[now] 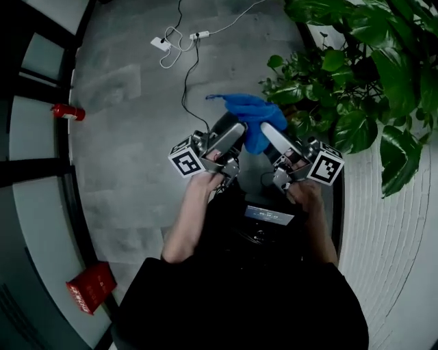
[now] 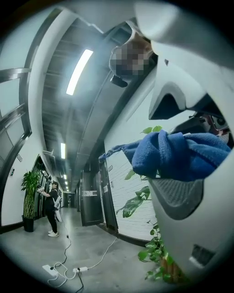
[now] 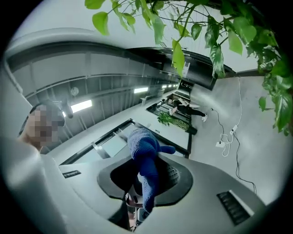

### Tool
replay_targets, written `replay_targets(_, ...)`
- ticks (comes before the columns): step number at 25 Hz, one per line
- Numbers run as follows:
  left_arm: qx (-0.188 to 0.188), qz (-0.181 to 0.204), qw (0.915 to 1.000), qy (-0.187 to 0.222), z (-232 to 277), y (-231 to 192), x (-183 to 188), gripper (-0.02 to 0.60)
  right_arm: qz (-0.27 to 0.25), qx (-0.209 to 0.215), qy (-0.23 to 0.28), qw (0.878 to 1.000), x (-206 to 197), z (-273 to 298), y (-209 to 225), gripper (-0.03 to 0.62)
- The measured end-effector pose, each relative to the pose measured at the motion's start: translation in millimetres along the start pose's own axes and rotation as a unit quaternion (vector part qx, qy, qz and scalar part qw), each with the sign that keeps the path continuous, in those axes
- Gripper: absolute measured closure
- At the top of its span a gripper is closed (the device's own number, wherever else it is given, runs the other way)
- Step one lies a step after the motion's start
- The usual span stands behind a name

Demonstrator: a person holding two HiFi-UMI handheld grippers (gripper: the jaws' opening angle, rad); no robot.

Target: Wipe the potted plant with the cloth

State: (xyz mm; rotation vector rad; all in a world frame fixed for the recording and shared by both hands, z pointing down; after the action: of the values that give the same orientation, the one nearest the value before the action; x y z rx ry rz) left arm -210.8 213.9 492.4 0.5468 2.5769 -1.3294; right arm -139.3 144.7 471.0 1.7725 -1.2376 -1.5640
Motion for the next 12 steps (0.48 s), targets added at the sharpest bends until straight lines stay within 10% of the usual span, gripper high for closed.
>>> replay_targets(12, 0.036, 0.031, 0.9987, 0.018, -2.9, -3.7, 17.9, 0.183, 0.001, 0.028, -0.052, 0.998, -9.9, 35.3, 8.4, 0.502)
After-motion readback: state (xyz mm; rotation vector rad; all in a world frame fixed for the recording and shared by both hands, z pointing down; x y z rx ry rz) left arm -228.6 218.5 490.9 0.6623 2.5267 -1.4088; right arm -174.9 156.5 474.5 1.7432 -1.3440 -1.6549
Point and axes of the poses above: the fingertips, and each gripper's own axes: z forward along the fingers, y to its right, x out of its top, the point moved 3 cm from there along -z, backward along the fingers, and after that the axes turned 4 degrees about y, right-handed, at the moved point
